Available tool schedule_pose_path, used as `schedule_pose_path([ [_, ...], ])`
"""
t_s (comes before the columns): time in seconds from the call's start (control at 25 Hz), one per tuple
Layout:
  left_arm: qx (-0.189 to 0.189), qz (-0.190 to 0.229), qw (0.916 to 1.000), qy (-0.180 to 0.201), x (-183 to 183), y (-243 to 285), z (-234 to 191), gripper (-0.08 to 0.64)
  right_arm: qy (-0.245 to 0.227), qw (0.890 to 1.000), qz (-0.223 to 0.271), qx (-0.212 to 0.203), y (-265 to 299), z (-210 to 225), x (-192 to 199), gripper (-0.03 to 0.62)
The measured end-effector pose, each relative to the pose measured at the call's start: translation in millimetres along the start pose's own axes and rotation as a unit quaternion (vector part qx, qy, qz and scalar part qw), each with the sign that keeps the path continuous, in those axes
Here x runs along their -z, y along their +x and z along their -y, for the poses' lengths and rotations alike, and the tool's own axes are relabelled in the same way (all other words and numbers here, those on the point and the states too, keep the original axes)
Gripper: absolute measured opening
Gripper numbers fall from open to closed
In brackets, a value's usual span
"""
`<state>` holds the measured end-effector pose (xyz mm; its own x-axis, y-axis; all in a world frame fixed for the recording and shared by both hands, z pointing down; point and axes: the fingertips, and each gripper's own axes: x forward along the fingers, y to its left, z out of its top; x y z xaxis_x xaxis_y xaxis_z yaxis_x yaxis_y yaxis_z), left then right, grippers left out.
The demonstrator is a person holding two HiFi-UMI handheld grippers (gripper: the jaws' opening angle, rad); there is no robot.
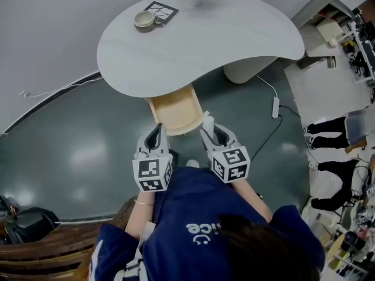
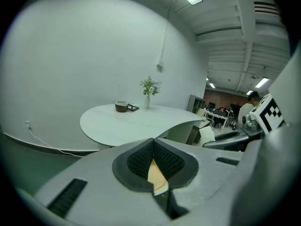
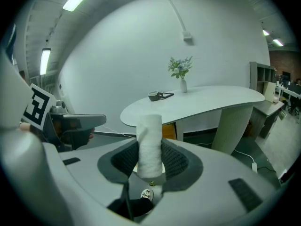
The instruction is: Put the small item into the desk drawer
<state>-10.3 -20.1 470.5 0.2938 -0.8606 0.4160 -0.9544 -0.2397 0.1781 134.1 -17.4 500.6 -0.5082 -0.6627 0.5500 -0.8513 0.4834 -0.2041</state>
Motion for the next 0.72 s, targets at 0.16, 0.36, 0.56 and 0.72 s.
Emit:
schedule_pose_path([
  [0.16, 0.037, 0.005, 0.9993, 0.003, -13.0, 17.1, -19.6, 0.003, 0.007, 1.0, 0.001, 0.018, 21.1, -3.2, -13.2, 0.149],
  [0.36, 0.059, -0.002, 0.9981, 0.018, -21.5, 32.9, -47.2, 0.003, 0.02, 0.999, 0.0, 0.038, 45.4, -11.6, -23.8, 0.149],
  [0.56, 0.076, -0.017, 0.9966, 0.029, -22.4, 40.0, -69.9, 0.003, 0.001, 0.998, -0.017, 0.057, 63.0, -24.6, -25.7, 0.149],
  [0.72, 0.08, -0.019, 0.9962, 0.027, -26.6, 45.4, -82.7, 0.003, -0.002, 0.998, -0.028, 0.057, 71.4, -30.1, -29.2, 0.149],
])
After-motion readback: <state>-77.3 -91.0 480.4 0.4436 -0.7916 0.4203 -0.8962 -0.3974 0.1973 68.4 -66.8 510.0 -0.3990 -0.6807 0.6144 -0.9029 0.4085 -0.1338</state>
